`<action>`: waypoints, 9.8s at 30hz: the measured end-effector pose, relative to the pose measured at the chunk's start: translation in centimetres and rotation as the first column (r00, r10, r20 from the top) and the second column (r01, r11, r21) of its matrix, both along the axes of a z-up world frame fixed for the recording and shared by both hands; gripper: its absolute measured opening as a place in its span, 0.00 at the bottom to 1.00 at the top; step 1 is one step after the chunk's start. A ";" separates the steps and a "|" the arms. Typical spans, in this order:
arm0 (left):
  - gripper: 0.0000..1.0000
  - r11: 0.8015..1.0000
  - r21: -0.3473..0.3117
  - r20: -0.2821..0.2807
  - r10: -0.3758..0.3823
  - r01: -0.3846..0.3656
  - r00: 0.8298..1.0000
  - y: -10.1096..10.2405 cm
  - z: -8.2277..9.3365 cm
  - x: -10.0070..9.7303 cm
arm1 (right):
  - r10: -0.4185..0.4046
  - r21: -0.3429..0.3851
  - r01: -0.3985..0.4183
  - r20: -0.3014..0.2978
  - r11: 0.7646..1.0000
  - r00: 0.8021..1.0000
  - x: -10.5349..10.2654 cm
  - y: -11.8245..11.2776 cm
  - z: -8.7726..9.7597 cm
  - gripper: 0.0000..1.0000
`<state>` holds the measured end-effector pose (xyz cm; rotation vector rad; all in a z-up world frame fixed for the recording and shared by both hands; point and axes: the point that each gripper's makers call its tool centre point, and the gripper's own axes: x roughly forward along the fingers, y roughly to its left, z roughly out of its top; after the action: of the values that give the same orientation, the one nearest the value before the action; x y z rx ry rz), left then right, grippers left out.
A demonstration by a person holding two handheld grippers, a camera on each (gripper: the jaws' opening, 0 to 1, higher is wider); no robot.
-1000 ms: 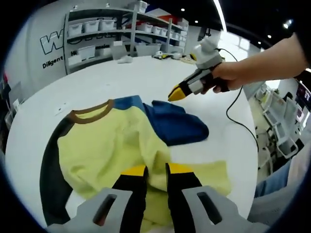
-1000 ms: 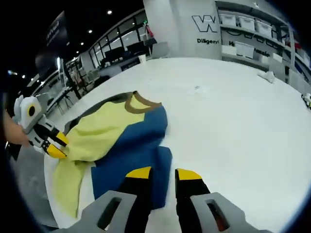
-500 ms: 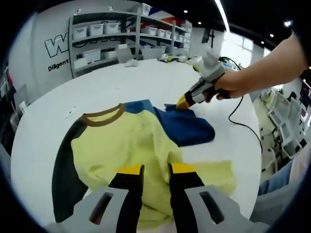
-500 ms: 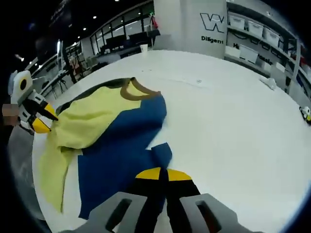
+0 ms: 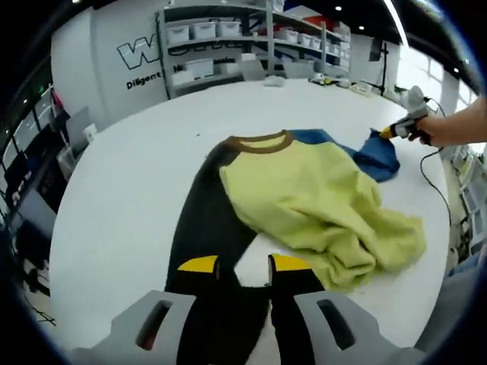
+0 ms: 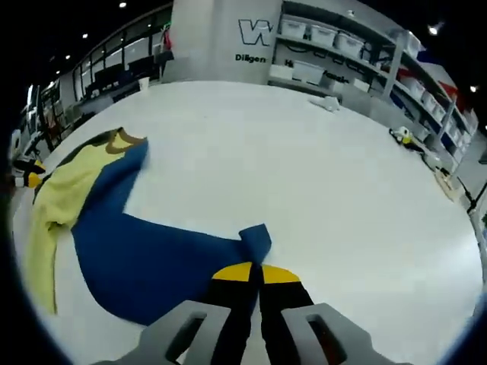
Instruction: Fold the garment on the visible template until the final outline fits inside the template.
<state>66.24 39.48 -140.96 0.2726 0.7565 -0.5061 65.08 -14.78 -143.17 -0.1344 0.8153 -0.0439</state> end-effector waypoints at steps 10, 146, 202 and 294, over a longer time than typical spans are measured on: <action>0.27 0.996 0.044 -0.064 0.077 -0.074 0.995 3.1 -2.2 -0.9 | -0.230 -0.072 0.230 0.004 0.971 0.973 -3.8 -5.2 0.6 0.00; 0.09 0.885 0.395 -0.047 -0.249 0.247 0.967 11.8 -2.4 -10.4 | 0.789 0.258 -0.783 0.106 0.565 0.605 -4.4 32.3 1.6 0.35; 0.06 0.858 0.123 -0.146 0.512 -0.498 0.846 24.9 -2.0 -3.0 | 0.702 0.303 -0.690 0.085 0.658 0.707 -3.7 29.3 0.8 0.42; 0.03 0.944 -0.241 -0.121 -0.260 0.225 0.958 -9.5 -0.5 -8.9 | 0.844 0.146 -0.843 0.076 0.518 0.531 -17.4 31.8 -0.9 0.49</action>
<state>57.37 29.97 -141.46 0.1167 0.8090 -0.8488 47.68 17.00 -144.06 -0.3700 0.6777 0.9765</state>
